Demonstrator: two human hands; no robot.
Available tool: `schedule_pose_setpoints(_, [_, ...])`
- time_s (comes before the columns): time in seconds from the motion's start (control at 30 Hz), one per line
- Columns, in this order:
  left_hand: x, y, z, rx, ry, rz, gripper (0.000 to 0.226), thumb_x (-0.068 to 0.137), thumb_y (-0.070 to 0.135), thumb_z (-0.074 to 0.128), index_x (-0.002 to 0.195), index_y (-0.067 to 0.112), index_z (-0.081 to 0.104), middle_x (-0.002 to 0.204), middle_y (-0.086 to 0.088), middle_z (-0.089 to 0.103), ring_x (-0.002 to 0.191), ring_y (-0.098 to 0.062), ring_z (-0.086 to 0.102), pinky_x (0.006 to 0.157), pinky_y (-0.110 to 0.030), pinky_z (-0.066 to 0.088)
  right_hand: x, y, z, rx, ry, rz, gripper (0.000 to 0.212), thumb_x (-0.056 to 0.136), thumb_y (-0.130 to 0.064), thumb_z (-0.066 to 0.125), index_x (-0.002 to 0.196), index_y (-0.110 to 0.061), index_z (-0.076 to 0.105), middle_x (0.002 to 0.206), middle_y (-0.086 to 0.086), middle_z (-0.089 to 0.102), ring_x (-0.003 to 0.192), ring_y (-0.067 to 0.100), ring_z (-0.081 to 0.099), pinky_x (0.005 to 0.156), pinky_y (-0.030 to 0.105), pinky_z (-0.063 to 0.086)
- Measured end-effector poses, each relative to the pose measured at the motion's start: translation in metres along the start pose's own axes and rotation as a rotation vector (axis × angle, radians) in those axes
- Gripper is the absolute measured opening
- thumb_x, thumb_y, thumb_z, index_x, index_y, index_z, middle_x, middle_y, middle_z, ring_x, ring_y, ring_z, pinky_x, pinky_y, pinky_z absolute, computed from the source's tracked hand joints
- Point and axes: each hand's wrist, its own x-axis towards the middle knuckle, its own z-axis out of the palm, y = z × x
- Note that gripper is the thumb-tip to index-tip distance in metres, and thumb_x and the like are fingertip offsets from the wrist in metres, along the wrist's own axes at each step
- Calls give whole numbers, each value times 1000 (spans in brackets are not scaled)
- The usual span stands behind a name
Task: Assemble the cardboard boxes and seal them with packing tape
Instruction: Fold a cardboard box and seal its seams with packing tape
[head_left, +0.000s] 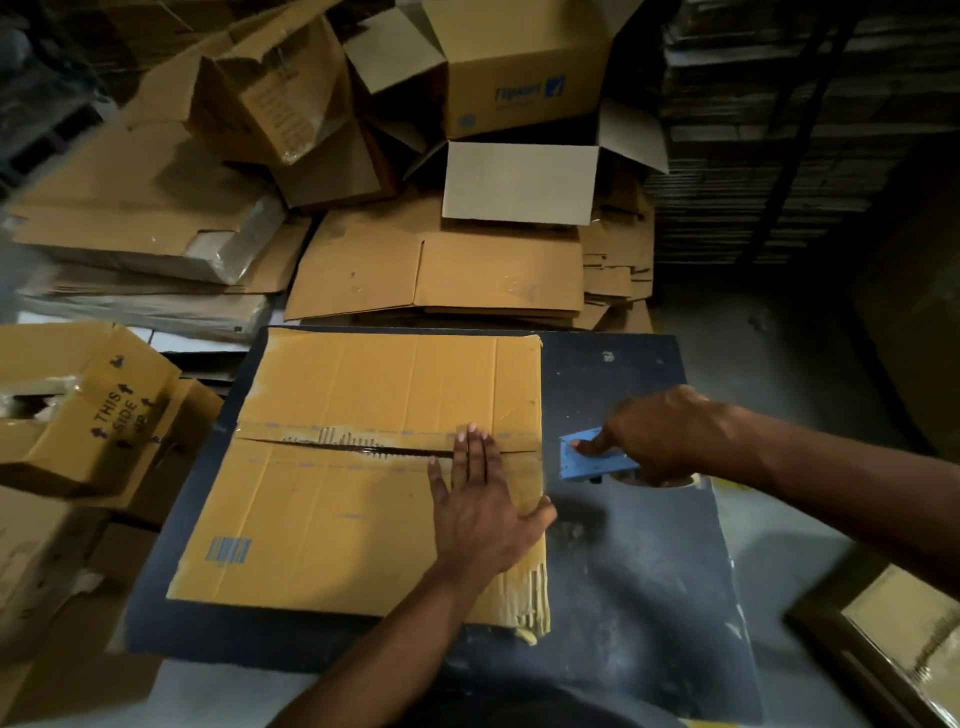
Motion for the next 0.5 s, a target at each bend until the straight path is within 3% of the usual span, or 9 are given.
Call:
schedule_pose_setpoints(0.17, [-1, 0, 2, 10, 31, 5, 120, 81, 89, 25, 163, 10, -12, 170, -10, -23, 155, -24, -28, 124, -61, -13, -21, 23, 20, 47, 1, 26, 76, 98, -42, 64, 155, -57, 16, 131, 0, 56, 112, 20, 60, 84, 36, 55])
schedule_pose_setpoints(0.3, [0, 4, -7, 37, 97, 99, 109, 84, 85, 32, 162, 30, -20, 166, -14, -32, 152, -31, -34, 120, -62, -18, -14, 13, 30, 63, 36, 29, 69, 97, -38, 67, 154, -50, 30, 134, 0, 58, 115, 24, 61, 88, 42, 57])
schedule_pose_setpoints(0.33, [3, 4, -10, 74, 127, 181, 103, 86, 80, 35, 164, 35, -13, 166, -16, -31, 154, -32, -31, 121, -63, -15, -11, 10, 31, 69, 29, 28, 67, 97, -34, 67, 154, -48, 34, 134, 0, 59, 116, 25, 62, 88, 43, 58])
schedule_pose_setpoints(0.4, [9, 4, -17, 163, 156, 390, 84, 89, 71, 39, 164, 39, 19, 170, -16, -21, 158, -32, -19, 125, -63, 0, -4, 3, 34, 101, 7, 33, 64, 97, -28, 66, 153, -46, 38, 134, 1, 60, 115, 27, 63, 87, 46, 58])
schedule_pose_setpoints(0.5, [19, 4, -27, 261, 149, 542, 63, 93, 70, 39, 143, 37, 58, 173, -17, -3, 160, -30, -7, 124, -62, 10, 7, -9, 34, 150, 15, 34, 50, 99, -27, 62, 145, -44, 50, 130, 0, 63, 113, 29, 65, 83, 49, 58])
